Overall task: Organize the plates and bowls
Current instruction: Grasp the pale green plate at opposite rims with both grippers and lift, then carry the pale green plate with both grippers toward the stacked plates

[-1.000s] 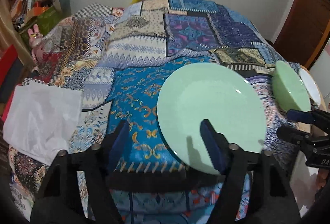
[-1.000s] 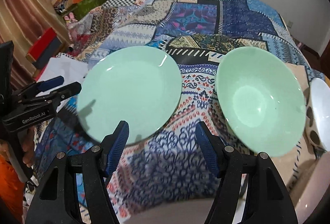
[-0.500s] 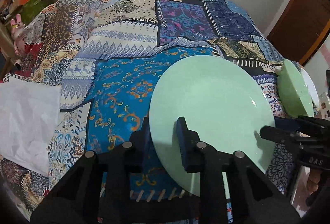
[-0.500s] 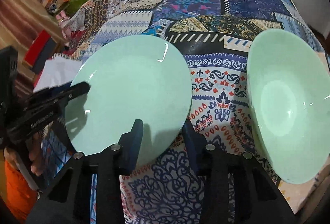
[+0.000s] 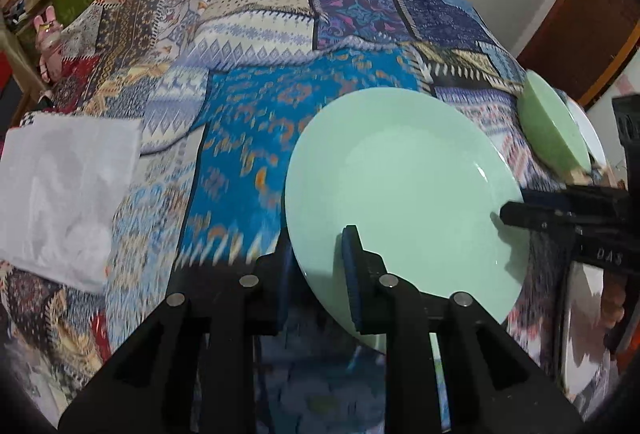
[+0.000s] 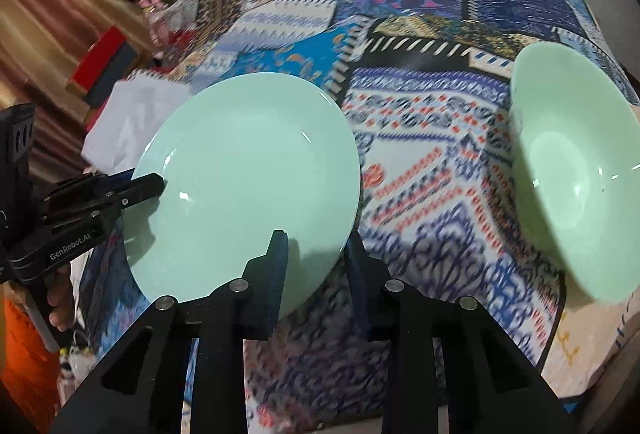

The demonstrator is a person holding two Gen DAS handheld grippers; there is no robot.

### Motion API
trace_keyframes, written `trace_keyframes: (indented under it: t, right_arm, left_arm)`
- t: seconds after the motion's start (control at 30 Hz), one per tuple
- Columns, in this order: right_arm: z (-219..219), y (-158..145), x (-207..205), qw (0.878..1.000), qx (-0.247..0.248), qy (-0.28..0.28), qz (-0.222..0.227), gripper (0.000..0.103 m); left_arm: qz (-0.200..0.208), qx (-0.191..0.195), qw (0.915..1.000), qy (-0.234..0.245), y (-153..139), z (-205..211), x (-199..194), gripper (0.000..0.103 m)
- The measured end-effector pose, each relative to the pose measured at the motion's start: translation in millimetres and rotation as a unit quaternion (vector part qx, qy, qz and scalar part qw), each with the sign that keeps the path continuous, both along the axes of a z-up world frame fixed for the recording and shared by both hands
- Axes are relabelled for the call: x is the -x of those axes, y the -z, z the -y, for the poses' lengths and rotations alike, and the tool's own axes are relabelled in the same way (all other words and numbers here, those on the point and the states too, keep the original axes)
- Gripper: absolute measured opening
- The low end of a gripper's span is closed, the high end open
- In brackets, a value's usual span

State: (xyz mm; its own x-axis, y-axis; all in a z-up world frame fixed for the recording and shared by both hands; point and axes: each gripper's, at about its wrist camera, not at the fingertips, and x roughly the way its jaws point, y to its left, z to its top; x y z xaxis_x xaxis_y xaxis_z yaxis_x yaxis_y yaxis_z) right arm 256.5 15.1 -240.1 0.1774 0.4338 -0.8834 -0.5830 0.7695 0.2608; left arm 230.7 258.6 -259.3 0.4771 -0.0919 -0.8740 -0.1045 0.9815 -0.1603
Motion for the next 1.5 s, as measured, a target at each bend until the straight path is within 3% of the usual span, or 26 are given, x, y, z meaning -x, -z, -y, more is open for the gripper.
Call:
trace_keyframes:
  t: [0.17, 0.5, 0.77, 0.83, 0.9, 1.13, 1.5]
  right_arm:
    - [0.2, 1.1, -0.1, 1.000, 0.001, -0.003, -0.006, 0.023]
    - [-9.6, 6.7, -15.5, 1.000, 0.016, 0.001, -0.004, 0.025]
    - [-33.5, 10.5, -3.2, 0.997, 0.046, -0.061, 0.024, 0.063]
    - [-34.7, 11.4, -3.4, 0.997, 0.046, -0.055, 0.025, 0.064]
    - [-33.5, 11.6, -5.5, 0.997, 0.045, -0.051, 0.023, 0.062]
    - [-11.7, 8.9, -17.7, 1.000, 0.022, -0.004, 0.003, 0.025]
    - [-15.3, 7.8, -9.1, 1.000, 0.019, -0.002, 0.009, 0.021]
  left_arm:
    - [-0.006, 0.015, 0.9999, -0.004, 0.6, -2.4, 17.4, 0.023]
    - [-0.006, 0.024, 0.9997, -0.007, 4.0, -0.9, 13.1, 0.026]
    - [-0.005, 0.033, 0.9994, -0.007, 6.1, -1.9, 11.5, 0.028]
    - [-0.005, 0.030, 0.9995, -0.006, 6.0, -0.1, 11.0, 0.029]
    - [-0.005, 0.028, 0.9996, -0.005, 5.8, 1.0, 11.0, 0.030]
    - [-0.004, 0.025, 0.9997, -0.002, 5.4, 1.0, 12.2, 0.030]
    - [0.006, 0.015, 0.9999, -0.006, 4.2, 6.3, 16.3, 0.030]
